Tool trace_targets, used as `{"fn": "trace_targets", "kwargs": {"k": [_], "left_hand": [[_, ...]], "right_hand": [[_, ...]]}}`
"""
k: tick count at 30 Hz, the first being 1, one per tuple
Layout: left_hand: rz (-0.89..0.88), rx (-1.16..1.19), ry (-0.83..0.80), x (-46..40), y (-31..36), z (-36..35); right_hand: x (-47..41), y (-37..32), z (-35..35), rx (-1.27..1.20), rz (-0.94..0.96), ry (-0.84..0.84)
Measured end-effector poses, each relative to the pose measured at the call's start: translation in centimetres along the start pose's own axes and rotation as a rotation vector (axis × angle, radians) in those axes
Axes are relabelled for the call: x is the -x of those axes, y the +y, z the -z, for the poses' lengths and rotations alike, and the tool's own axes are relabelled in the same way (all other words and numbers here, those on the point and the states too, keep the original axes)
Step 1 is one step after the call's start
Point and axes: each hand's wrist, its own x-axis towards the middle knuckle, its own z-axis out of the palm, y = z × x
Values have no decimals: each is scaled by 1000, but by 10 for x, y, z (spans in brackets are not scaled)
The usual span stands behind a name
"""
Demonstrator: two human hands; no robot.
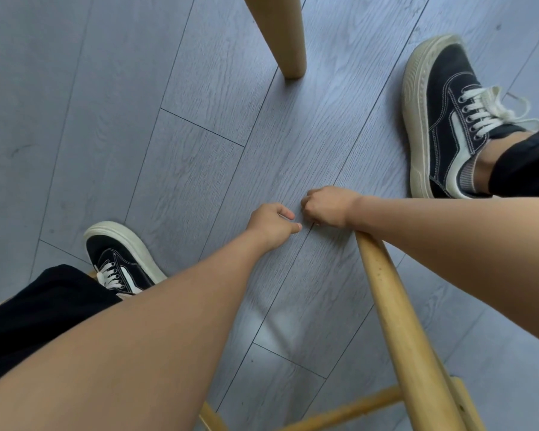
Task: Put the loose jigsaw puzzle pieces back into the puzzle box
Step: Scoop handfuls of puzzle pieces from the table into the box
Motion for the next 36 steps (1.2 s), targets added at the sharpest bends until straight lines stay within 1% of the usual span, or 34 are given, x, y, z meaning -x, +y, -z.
{"fn": "trace_targets", "kwargs": {"k": [7, 10, 12, 13, 16, 18, 20, 22, 24, 25, 28, 30, 31, 32, 35, 36], "left_hand": [[0, 9, 1, -2, -1, -1], [0, 17, 4, -4, -1, -2], [8, 16, 2, -3, -1, 0], [9, 19, -1, -2, -1, 3], [17, 32, 7, 8, 0, 13], [11, 36, 23, 22, 7, 26], [-12, 60, 52, 44, 23, 43], [-51, 106, 85, 75, 46, 61], [-125, 120, 126, 119, 74, 82], [-175, 120, 146, 149, 90, 95], [-336, 126, 198, 255, 129, 132], [-408, 124, 212, 323, 142, 145], [-474, 125, 237, 376, 151, 158], [-495, 110, 213, 399, 155, 159], [-645, 77, 213, 528, 159, 175], [-713, 80, 246, 567, 158, 184]], "right_hand": [[-1, -1, -1, 12, 29, -12], [0, 0, 0, -20, 22, -12], [1, -1, 2, -83, -22, -38], [2, -1, 3, -170, -65, -39], [9, 1, 8, -561, -249, 11], [19, 1, 21, -924, -335, 12], [42, -2, 52, -1311, -355, 19], [73, -8, 98, -1502, -317, 31], [114, -22, 155, -1547, -245, 33], [140, -33, 188, -1529, -208, 44], [225, -74, 279, -1353, -105, 121], [278, -107, 321, -1242, -68, 170], [319, -133, 357, -1137, -31, 207], [337, -143, 370, -1112, -6, 206], [422, -221, 435, -970, 116, 314], [439, -245, 457, -948, 163, 360]]}}
